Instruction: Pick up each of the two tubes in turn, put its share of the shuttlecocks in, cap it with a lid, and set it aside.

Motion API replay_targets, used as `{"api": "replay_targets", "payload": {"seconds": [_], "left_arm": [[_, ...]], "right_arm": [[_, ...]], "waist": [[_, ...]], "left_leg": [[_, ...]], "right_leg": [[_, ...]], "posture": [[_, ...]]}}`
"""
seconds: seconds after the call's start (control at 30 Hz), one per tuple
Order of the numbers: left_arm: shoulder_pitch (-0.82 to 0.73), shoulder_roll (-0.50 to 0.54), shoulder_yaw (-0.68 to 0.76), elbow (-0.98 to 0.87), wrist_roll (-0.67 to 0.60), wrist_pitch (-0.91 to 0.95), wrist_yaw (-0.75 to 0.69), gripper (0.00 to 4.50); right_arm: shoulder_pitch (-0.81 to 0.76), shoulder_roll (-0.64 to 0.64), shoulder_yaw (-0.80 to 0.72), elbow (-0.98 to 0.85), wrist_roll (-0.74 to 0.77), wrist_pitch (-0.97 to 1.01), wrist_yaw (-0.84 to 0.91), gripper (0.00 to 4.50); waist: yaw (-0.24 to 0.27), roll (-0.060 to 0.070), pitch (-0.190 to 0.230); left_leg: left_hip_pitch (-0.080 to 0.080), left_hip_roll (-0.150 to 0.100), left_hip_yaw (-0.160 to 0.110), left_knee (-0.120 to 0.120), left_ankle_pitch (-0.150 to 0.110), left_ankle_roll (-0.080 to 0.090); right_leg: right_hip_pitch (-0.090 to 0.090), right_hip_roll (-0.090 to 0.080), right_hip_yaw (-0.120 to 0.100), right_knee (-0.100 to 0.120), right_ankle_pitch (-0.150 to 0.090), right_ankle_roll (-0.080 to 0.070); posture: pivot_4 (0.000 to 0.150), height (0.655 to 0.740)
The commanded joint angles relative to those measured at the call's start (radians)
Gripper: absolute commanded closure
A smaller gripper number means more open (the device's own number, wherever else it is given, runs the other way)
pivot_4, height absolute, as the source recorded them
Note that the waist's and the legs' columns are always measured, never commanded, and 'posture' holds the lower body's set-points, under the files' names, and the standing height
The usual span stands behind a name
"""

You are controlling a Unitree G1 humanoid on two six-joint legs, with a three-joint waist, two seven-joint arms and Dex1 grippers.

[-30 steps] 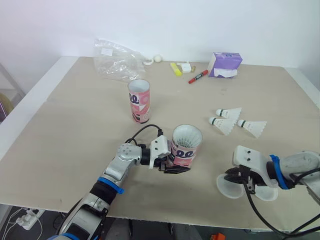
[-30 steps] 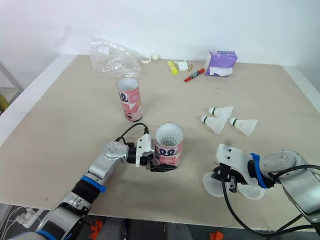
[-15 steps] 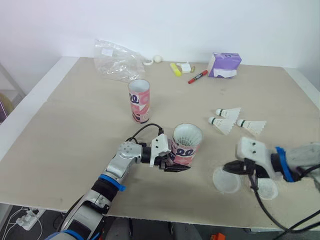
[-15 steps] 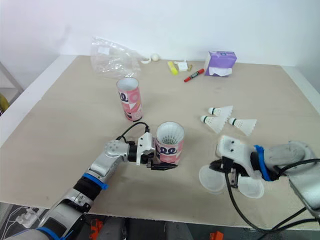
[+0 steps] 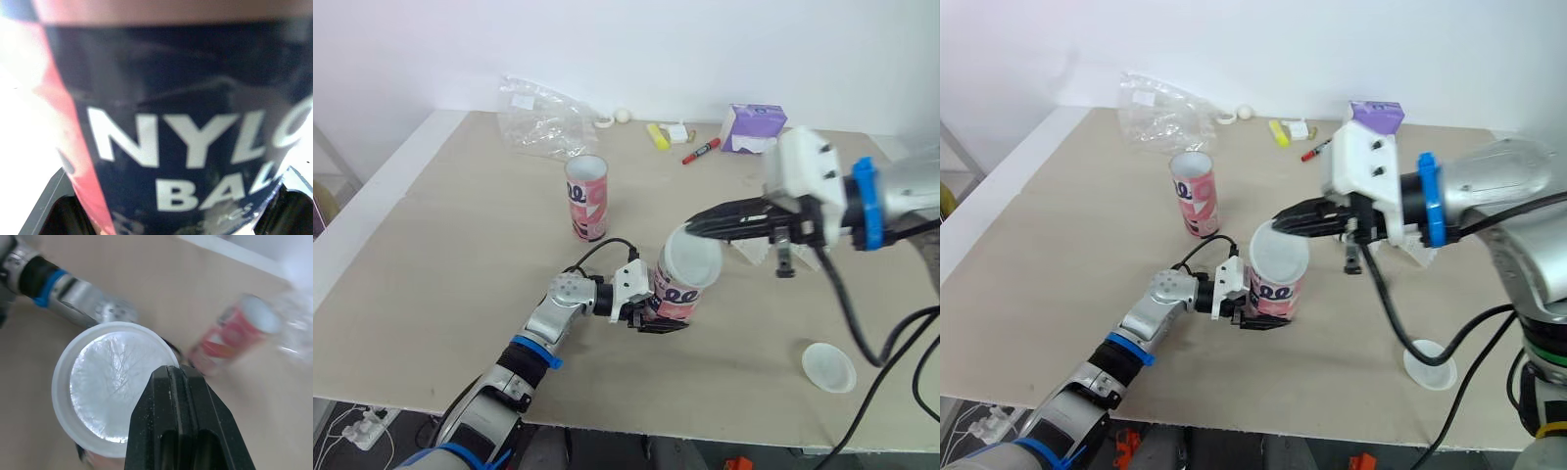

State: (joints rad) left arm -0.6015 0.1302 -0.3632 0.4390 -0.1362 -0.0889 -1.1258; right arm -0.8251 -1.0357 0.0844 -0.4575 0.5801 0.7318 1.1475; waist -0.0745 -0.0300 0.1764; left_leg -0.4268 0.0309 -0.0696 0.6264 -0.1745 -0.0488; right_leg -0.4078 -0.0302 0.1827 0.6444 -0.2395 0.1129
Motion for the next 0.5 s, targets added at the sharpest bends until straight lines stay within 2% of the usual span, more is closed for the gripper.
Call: {"api": "replay_targets", "payload": {"seconds": [0.03,0.5], "left_arm": [[0.014,0.022,-0.012,0.006,0.04,0.03,0.018,1.13],[0.023,0.038,-0.017,-0.017,0.038,0.049,0.031,1.13]], "right_arm": [[-0.02,-0.001,0.028,0.013,-0.068,-0.053,0.011,4.43],[0.054,-0.006,0.03,0.067,-0.181,-0.198,0.069,4.43]], "waist": [[0.0,0.0,0.0],[-0.001,0.0,0.0]], "left_leg": [[0.0,0.0,0.0,0.0,0.0,0.0],[0.0,0.0,0.0,-0.001,0.0,0.0]], "right_leg": [[0.0,0.0,0.0,0.0,0.0,0.0],[0.0,0.0,0.0,0.0,0.0,0.0]], "posture": [[0.15,0.74],[0.15,0.74]]}}
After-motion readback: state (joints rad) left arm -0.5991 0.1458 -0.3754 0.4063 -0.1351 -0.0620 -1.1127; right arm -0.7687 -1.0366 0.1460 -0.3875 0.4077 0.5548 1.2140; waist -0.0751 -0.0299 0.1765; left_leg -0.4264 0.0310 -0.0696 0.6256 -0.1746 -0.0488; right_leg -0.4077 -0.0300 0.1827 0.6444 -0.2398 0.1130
